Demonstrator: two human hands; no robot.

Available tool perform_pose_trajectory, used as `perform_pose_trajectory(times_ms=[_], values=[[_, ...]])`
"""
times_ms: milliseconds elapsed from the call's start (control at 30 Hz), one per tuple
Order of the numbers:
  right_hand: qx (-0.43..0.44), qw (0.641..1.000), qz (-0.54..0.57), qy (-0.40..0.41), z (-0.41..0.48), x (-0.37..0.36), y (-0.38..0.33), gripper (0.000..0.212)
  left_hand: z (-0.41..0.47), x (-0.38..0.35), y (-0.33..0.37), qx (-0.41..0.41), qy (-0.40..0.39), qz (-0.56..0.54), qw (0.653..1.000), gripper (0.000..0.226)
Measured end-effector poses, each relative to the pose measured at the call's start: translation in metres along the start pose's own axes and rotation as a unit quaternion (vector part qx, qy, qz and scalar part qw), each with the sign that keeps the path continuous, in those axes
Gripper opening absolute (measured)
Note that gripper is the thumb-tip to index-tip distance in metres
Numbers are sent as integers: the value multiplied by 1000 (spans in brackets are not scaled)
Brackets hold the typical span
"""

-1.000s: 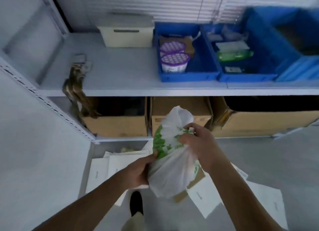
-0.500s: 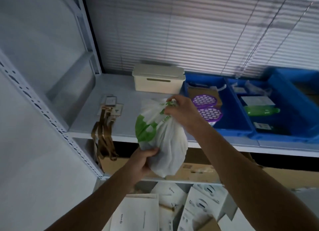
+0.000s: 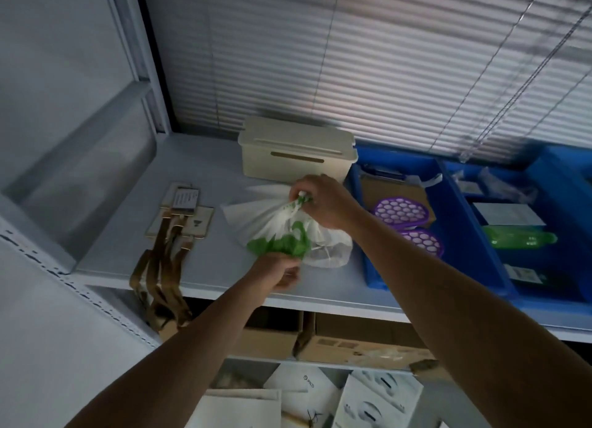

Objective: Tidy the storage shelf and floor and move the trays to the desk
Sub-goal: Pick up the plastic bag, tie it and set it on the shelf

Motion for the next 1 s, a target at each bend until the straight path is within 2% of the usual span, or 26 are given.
perform_pose_trajectory(times_ms=[33,67,133,200,267,300,367,433,567,733,1000], values=[[-9,1000,26,-3,-10,-4,9,32,3,18,6,-52,22,96,994,12],[-22,999,50,-4,-23,-9,20,40,3,38,17,-112,63,196,972,10],[-65,995,76,24,-54,-22,43,65,-1,77,39,-219,171,322,905,5],[-153,981,96,66,-90,-43,67,86,2,99,49,-295,212,365,857,41],[-238,960,146,19,-116,-79,82,105,16,104,42,-274,161,423,849,96],[-247,955,163,-16,-122,-98,83,111,23,100,35,-252,125,450,848,116],[-223,963,141,-45,-117,-130,83,116,38,87,18,-250,66,488,834,132],[-217,970,107,-37,-96,-146,85,114,53,76,11,-269,61,513,813,129],[-226,973,51,-12,-47,-145,99,105,90,77,22,-247,101,505,821,118],[-223,972,58,-38,7,-135,122,100,138,81,41,-224,98,510,825,117],[-224,971,63,-49,35,-131,134,101,168,76,57,-217,93,523,819,118]])
Point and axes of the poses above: each hand's wrist, its own z-axis towards the middle knuckle, its own x-axis out of the back of the hand, y = z × x, the point moved 6 cm from there along z, towards the middle knuckle, and after that the axes turned 12 degrees about -x, right-handed, at the moved point
